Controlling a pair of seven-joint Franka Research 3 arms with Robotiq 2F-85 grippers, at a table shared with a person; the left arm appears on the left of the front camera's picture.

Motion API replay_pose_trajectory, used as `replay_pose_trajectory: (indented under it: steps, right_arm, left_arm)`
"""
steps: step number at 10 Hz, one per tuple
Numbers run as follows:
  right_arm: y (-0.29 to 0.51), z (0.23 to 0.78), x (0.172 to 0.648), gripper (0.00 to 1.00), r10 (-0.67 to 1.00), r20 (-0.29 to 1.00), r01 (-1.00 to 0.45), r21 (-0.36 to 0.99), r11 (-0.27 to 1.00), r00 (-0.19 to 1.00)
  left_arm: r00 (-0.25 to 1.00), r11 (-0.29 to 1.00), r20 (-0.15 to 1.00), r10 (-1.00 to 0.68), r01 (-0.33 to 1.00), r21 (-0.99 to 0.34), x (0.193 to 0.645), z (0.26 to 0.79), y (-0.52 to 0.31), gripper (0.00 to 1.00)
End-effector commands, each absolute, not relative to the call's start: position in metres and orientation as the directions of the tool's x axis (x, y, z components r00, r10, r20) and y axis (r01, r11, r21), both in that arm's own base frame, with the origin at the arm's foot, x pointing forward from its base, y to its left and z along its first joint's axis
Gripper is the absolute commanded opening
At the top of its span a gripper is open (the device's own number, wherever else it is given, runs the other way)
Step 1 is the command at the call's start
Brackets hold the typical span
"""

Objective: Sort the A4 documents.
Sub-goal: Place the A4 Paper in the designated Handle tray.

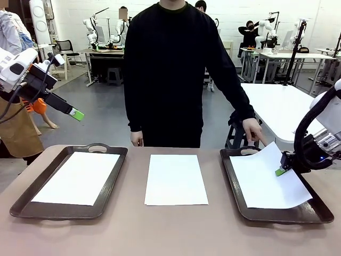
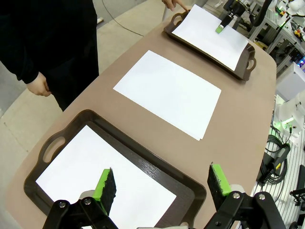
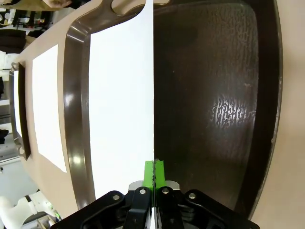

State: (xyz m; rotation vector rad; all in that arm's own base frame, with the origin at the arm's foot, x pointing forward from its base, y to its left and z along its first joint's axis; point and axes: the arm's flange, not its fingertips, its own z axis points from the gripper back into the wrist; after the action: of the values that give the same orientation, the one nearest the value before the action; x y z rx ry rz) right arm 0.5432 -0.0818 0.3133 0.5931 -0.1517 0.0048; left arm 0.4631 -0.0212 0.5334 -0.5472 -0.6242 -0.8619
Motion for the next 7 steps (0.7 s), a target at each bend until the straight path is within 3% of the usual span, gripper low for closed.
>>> replay_pose_trajectory:
  steps: [1,2,7]
  right_arm:
    - [-0.0775,0.3119,0.5386,0.01,-0.062,0.134,-0.023,0.552,0.834,0.989]
    - [-0.0760,0.3125,0.5391,0.01,-0.060,0.131,-0.022,0.550,0.835,0.990]
    - [-0.0745,0.3169,0.5412,0.47,-0.037,0.126,-0.033,0.512,0.858,0.991]
  left_arm:
    - [0.494,0.536,0.692,-0.526,0.824,-0.181,0.4626,0.5336,-0.0219,1.00]
    - [0.494,0.536,0.692,-0.526,0.824,-0.181,0.4626,0.5336,-0.0219,1.00]
    - [0.494,0.536,0.692,-0.526,0.824,-0.181,0.4626,0.5336,-0.0219,1.00]
